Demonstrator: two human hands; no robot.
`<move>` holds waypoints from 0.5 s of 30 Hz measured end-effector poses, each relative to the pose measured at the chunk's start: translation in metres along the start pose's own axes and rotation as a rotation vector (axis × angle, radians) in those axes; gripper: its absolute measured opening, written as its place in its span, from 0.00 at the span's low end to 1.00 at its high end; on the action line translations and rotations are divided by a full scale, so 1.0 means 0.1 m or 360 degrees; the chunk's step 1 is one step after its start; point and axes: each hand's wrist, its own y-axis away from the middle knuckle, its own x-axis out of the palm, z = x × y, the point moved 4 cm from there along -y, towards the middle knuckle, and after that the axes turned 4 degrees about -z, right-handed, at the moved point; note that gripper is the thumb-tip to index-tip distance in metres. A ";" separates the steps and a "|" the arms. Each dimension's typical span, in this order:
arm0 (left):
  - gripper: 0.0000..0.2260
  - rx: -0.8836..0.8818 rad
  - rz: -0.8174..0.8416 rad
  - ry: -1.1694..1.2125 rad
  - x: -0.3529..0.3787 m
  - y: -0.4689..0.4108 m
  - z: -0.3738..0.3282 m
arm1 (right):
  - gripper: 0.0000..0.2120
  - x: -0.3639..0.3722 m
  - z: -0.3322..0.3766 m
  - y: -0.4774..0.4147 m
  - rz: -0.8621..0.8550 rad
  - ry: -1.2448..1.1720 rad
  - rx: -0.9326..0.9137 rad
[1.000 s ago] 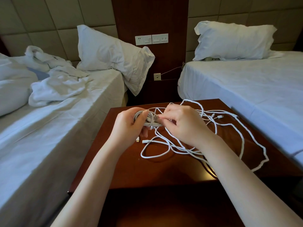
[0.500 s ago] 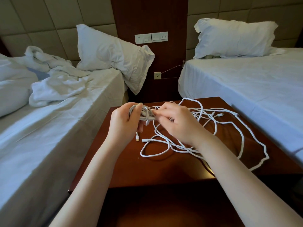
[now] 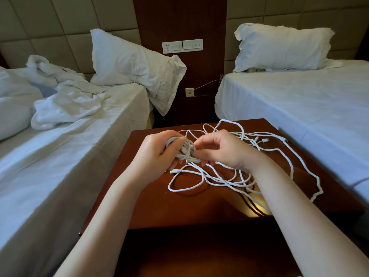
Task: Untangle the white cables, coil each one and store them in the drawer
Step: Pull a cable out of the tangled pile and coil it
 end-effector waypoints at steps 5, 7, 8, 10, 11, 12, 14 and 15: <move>0.07 0.0076 0.0061 -0.0072 0.04 0.00 -0.05 | 0.15 -0.02 0.02 0.01 0.0011 0.0036 -0.0063; 0.07 0.0061 0.0057 -0.0060 0.05 -0.01 -0.04 | 0.15 -0.01 0.00 0.02 0.0058 -0.0076 -0.0022; 0.06 0.0057 0.0045 -0.0052 0.05 -0.01 -0.04 | 0.14 -0.01 -0.02 0.02 0.0072 -0.0126 0.0008; 0.06 0.0065 0.0019 -0.0050 0.04 -0.01 -0.04 | 0.11 -0.02 -0.04 0.03 0.0063 -0.0201 0.0061; 0.06 0.0075 0.0012 -0.0060 0.03 -0.02 -0.04 | 0.09 -0.02 -0.05 0.02 0.0048 -0.0218 0.0080; 0.06 0.0081 0.0009 -0.0071 0.02 -0.02 -0.04 | 0.09 -0.03 -0.06 0.02 0.0038 -0.0222 0.0089; 0.06 0.0068 0.0012 -0.0084 0.00 -0.01 -0.03 | 0.09 -0.03 -0.06 0.03 0.0031 -0.0234 0.0101; 0.06 0.0061 0.0013 -0.0089 0.00 -0.01 -0.03 | 0.09 -0.04 -0.07 0.03 0.0028 -0.0243 0.0105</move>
